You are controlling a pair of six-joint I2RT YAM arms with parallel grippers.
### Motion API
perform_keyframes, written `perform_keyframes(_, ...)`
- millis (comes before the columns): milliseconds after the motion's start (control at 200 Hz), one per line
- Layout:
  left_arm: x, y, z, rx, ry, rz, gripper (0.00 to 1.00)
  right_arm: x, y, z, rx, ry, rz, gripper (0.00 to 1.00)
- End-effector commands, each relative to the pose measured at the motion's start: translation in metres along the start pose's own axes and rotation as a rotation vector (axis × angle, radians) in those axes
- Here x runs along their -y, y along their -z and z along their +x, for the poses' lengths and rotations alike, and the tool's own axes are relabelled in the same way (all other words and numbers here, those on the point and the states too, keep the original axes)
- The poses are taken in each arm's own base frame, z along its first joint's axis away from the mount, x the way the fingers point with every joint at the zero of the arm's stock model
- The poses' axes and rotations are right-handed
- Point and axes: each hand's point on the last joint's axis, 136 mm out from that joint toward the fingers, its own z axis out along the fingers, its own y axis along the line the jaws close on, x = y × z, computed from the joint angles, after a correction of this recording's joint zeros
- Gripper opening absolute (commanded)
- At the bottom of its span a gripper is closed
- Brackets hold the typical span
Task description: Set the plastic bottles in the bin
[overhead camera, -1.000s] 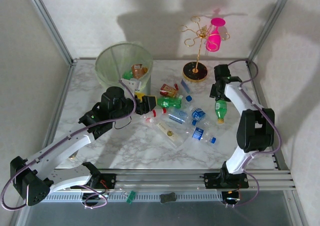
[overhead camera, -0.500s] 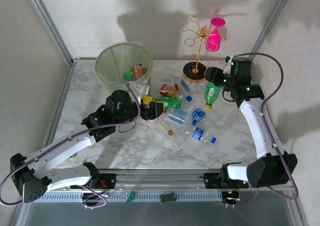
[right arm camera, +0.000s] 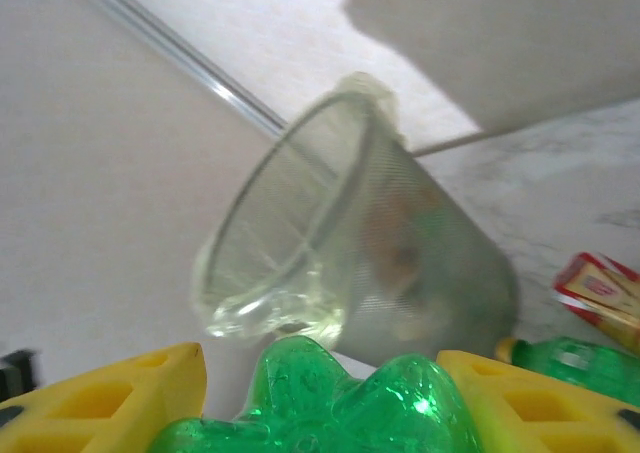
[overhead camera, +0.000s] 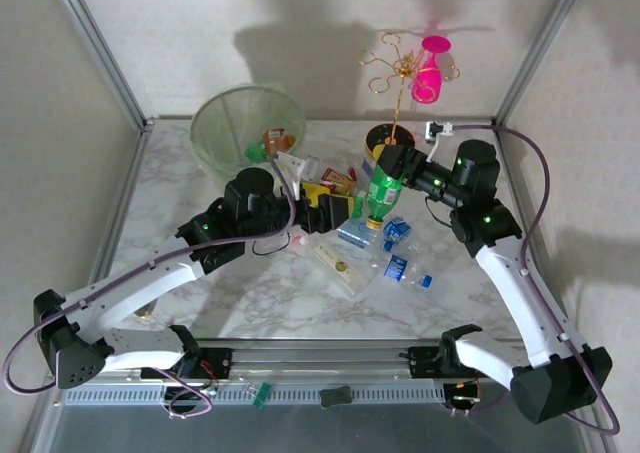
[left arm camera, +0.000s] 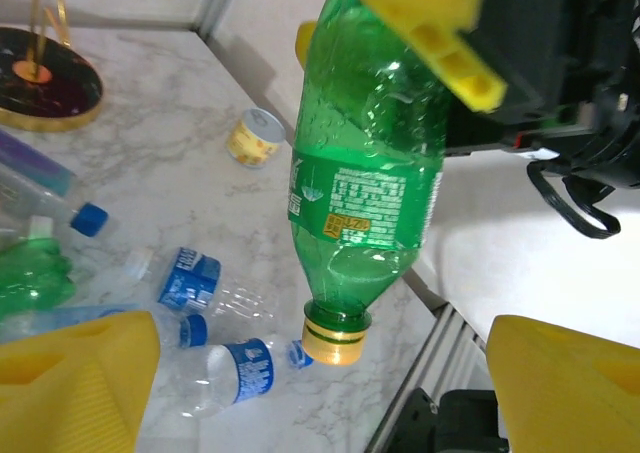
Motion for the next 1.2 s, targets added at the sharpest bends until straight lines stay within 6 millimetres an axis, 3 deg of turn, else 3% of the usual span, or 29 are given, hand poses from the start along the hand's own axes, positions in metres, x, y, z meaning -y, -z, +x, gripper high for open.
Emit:
perform_keyframes(0,0.033,-0.004,-0.003,-0.004,-0.022,0.123,0.85,-0.037,0.007,-0.002,0.025,-0.003,-0.151,0.5)
perform_keyframes(195,0.039,-0.013,0.002,-0.077,-0.122,0.12,0.86,-0.063,0.012,0.012,-0.013,-0.014,-0.253,0.51)
perform_keyframes(365,0.057,-0.02,0.005,-0.113,-0.123,0.196,0.83,-0.074,0.015,0.023,-0.026,-0.017,-0.295,0.51)
perform_keyframes(626,0.059,-0.024,0.001,-0.098,-0.109,0.202,0.81,-0.087,0.01,0.04,-0.077,-0.037,-0.363,0.53)
perform_keyframes(751,0.065,-0.025,0.004,-0.116,-0.106,0.224,0.73,-0.089,0.009,0.042,-0.078,-0.024,-0.356,0.53)
perform_keyframes(876,0.069,-0.024,0.004,-0.129,-0.122,0.241,0.57,-0.086,0.007,0.041,-0.068,-0.014,-0.329,0.53)
perform_keyframes(1021,0.073,-0.023,0.004,-0.145,-0.135,0.247,0.52,-0.081,0.004,0.04,-0.062,-0.006,-0.302,0.55)
perform_keyframes(1051,0.073,-0.023,0.004,-0.147,-0.137,0.244,0.52,-0.079,0.003,0.039,-0.062,-0.004,-0.292,0.57)
perform_keyframes(1121,0.073,-0.022,0.0,-0.139,-0.142,0.233,0.53,-0.075,0.002,0.036,-0.048,0.001,-0.258,0.78)
perform_keyframes(1192,0.072,-0.019,-0.005,-0.118,-0.145,0.217,0.53,-0.07,0.005,0.028,-0.015,0.019,-0.2,0.94)
